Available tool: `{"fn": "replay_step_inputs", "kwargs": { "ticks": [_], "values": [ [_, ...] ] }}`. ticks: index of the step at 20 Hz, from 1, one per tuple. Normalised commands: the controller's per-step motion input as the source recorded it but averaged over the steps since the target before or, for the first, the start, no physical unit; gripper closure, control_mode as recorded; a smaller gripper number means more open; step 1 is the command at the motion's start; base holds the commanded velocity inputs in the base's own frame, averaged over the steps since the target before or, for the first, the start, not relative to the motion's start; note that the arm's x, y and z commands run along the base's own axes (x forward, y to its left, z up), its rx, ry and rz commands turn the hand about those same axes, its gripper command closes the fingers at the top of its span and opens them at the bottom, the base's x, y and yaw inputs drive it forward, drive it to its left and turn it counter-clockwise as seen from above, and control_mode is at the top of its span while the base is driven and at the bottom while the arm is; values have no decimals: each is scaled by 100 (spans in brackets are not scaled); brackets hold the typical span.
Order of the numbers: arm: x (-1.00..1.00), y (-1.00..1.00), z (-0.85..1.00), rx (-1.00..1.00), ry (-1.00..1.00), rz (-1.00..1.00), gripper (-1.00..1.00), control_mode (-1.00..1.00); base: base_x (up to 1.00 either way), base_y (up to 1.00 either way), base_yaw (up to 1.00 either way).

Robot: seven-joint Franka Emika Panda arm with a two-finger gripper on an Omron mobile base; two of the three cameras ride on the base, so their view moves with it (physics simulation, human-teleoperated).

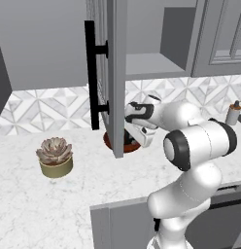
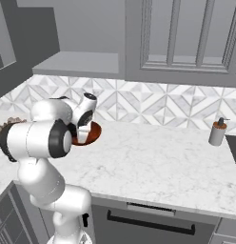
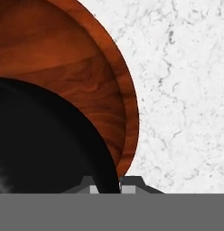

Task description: Pick up the bowls on the counter and stack them on top of one another in the open cabinet. Place the smaller bowl on top of the larger bowl.

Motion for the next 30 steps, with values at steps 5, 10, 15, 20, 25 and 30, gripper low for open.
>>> {"fn": "replay_step_inputs", "kwargs": {
  "ticks": [5,10,15,20,25,30],
  "values": [
    [2,-5,-15,0,-3,0,100,-100,0,0,0],
    [16,0,-31,-1,-3,0,100,-100,0,0,0],
    [3,0,-3,-1,-11,0,-100,-100,0,0,0],
    [0,0,0,0,-12,0,-100,-100,0,0,0],
    [-25,-21,12,2,-13,0,-100,-100,0,0,0],
    [-28,-45,-5,11,-1,0,-100,-100,0,0,0]
  ]
}}
